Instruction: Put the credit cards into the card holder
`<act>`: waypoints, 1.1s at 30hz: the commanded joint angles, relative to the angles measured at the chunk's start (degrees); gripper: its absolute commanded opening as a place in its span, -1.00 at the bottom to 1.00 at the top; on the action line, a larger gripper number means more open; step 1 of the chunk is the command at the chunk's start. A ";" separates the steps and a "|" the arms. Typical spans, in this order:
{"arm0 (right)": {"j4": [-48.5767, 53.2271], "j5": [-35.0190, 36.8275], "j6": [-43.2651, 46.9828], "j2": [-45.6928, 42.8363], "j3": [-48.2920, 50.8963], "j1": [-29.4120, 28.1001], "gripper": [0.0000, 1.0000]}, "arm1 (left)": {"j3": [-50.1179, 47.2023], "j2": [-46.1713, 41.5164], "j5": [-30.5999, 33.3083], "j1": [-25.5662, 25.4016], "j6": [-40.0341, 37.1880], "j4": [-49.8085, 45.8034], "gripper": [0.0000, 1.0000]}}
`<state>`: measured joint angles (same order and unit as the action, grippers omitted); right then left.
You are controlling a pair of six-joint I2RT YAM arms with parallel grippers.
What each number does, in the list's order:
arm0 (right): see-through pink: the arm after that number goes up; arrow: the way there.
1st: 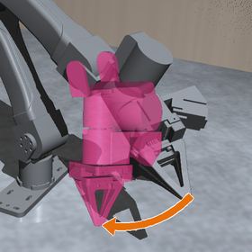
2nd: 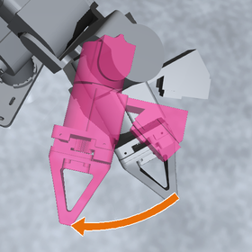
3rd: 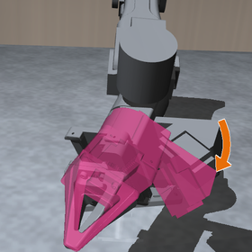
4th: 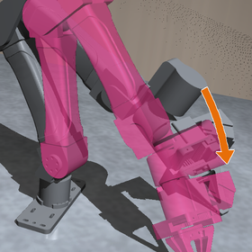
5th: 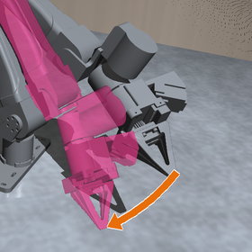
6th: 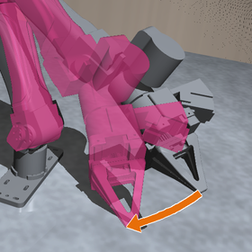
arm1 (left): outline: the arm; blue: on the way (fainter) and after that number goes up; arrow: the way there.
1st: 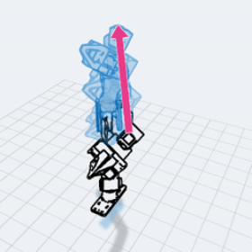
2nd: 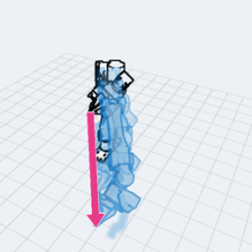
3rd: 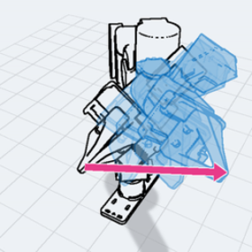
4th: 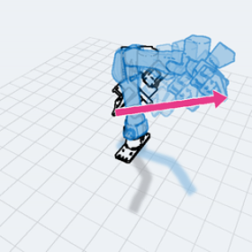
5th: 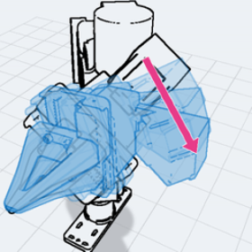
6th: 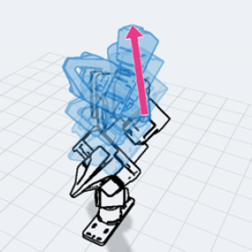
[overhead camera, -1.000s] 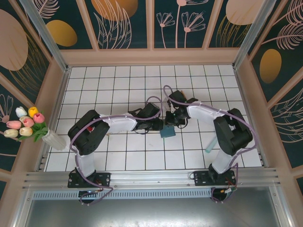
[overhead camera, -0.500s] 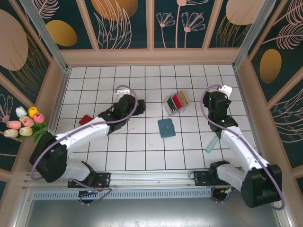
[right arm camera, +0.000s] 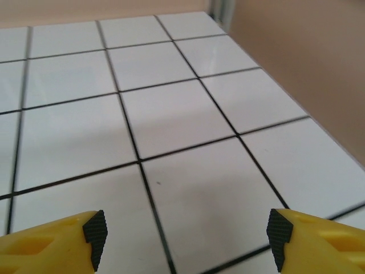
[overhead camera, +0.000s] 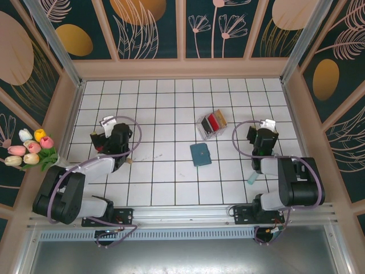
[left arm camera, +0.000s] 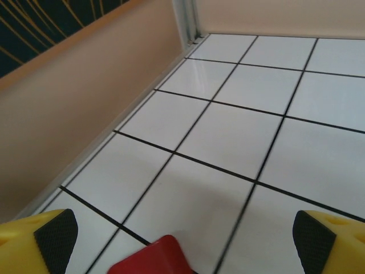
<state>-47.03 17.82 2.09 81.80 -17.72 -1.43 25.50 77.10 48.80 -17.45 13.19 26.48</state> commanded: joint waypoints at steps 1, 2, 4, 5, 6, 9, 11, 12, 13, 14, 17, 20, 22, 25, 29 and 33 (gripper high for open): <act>-9.00 -9.54 3.84 -2.26 1.44 0.52 0.52 | -3.49 1.41 -2.23 2.35 -7.38 19.55 0.97; -9.94 -11.76 4.32 -3.44 2.67 0.47 0.52 | -4.93 2.17 -4.11 2.93 -8.10 22.71 0.97; -12.87 -13.41 4.60 -5.37 5.26 0.54 0.51 | -7.22 3.71 -7.03 3.57 -10.84 30.72 0.97; -13.61 -13.76 4.06 -5.90 5.98 0.49 0.51 | -7.73 3.84 -8.99 4.10 -11.60 32.76 0.97; -14.91 -14.93 2.47 -6.23 6.72 0.61 0.52 | -8.84 4.54 -10.43 4.48 -12.46 37.35 0.97; -21.38 -16.58 0.37 -3.68 7.87 -0.21 0.51 | -9.62 8.30 -14.80 6.10 -13.84 43.62 0.97; -25.66 -13.79 1.87 0.64 7.79 -1.77 0.52 | -8.31 8.74 -15.83 7.06 -12.76 41.14 0.97; -27.43 -12.33 1.55 2.20 7.59 -1.99 0.52 | -8.97 8.21 -18.46 7.92 -12.57 41.89 0.97; -25.57 -13.25 0.48 1.73 7.17 -1.09 0.52 | -10.41 7.81 -19.43 8.40 -12.07 43.79 0.97; -26.39 -14.21 0.21 2.24 7.38 -0.41 0.52 | -11.68 7.43 -20.36 8.79 -11.88 45.73 0.97; -35.23 -13.77 0.28 7.42 9.00 -0.25 0.53 | -14.34 6.84 -21.84 9.35 -11.52 49.88 0.97; -28.94 -12.58 -1.56 6.73 6.54 0.50 0.61 | -14.86 6.90 -24.29 10.59 -10.64 50.51 0.97; -26.57 -11.41 -3.87 6.64 5.31 1.82 0.98 | -15.44 8.55 -28.22 12.91 -8.61 51.69 0.97; -26.25 -10.76 -3.85 6.42 5.41 1.61 0.98 | -13.48 9.08 -29.31 13.28 -8.48 47.67 0.97; -26.05 -11.25 -3.84 6.41 5.28 1.74 0.98 | -13.15 10.27 -28.60 14.42 -7.12 49.30 0.98; -25.93 -11.32 -3.76 6.49 5.15 1.78 0.98 | -13.46 10.35 -28.54 14.38 -7.21 50.03 0.98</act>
<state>-71.99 6.17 -0.56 87.96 -11.64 0.03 11.07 87.55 21.39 -3.44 4.69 75.64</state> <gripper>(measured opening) 0.989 0.987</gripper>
